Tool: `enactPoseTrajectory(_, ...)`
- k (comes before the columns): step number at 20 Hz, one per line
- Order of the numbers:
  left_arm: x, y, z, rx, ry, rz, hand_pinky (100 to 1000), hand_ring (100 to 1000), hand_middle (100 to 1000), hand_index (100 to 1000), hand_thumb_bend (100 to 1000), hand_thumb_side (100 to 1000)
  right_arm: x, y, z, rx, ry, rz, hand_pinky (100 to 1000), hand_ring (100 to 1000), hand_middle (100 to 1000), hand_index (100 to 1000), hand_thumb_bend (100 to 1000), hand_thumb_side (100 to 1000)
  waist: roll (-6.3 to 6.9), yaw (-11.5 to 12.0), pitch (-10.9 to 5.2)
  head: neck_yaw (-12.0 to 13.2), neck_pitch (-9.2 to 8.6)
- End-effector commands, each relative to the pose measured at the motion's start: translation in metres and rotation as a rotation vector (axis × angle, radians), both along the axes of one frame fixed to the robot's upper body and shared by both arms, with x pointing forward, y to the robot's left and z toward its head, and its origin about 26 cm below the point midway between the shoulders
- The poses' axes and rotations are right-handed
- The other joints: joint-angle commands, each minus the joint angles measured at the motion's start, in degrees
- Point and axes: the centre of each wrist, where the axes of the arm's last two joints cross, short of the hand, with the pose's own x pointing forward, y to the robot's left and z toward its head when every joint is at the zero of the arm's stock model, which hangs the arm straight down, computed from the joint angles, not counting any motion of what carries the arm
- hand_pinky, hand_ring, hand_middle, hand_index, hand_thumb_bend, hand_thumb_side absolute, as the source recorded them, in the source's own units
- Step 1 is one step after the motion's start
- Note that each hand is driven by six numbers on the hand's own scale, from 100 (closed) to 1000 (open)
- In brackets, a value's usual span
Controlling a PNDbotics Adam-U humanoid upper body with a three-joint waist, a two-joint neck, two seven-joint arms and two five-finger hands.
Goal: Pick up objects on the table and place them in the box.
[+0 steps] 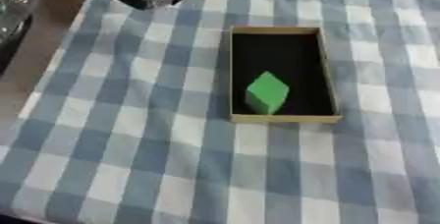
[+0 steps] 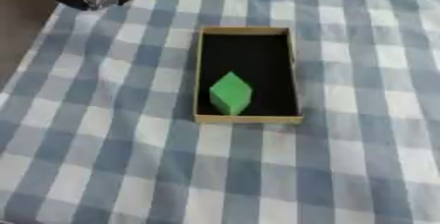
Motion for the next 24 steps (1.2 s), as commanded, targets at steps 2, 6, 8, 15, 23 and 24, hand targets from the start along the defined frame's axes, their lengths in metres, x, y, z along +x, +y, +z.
enactPoseTrajectory(2,-0.013,-0.022,0.000,0.021,-0.049,-0.082,583,594,512,704,205,187,-0.003,0.002,0.007,-0.019,-0.025,0.011,783,761,754,782,100,1000,0.25,0.0,-2.04,-1.4,1.31)
enactPoseTrajectory(6,-0.008,-0.040,-0.010,0.045,-0.044,-0.115,582,595,512,700,213,214,-0.003,0.003,0.007,-0.020,-0.025,0.017,783,761,754,782,100,1000,0.50,-0.3,-2.58,-1.9,1.62)
enactPoseTrajectory(8,-0.003,-0.048,-0.017,0.050,-0.031,-0.128,579,590,509,698,203,228,-0.003,0.004,0.007,-0.020,-0.027,0.020,783,761,754,782,100,1000,0.55,-0.5,-2.65,-2.0,1.68)
enactPoseTrajectory(15,0.011,-0.077,-0.042,0.075,-0.010,-0.154,572,585,509,690,208,250,-0.003,0.004,0.007,-0.016,-0.027,0.023,782,761,754,782,100,1000,0.50,-0.7,-2.61,-2.0,1.86)
enactPoseTrajectory(23,0.030,-0.085,-0.079,0.114,-0.019,-0.096,571,589,512,683,222,277,-0.003,0.004,0.005,-0.009,-0.027,0.019,781,760,753,781,100,1000,0.36,-0.8,-2.31,-1.5,0.98)
enactPoseTrajectory(24,0.032,-0.086,-0.083,0.116,-0.022,-0.088,571,589,511,683,223,281,-0.003,0.004,0.005,-0.007,-0.027,0.020,781,760,753,781,100,1000,0.31,-0.8,-2.29,-1.4,0.83)
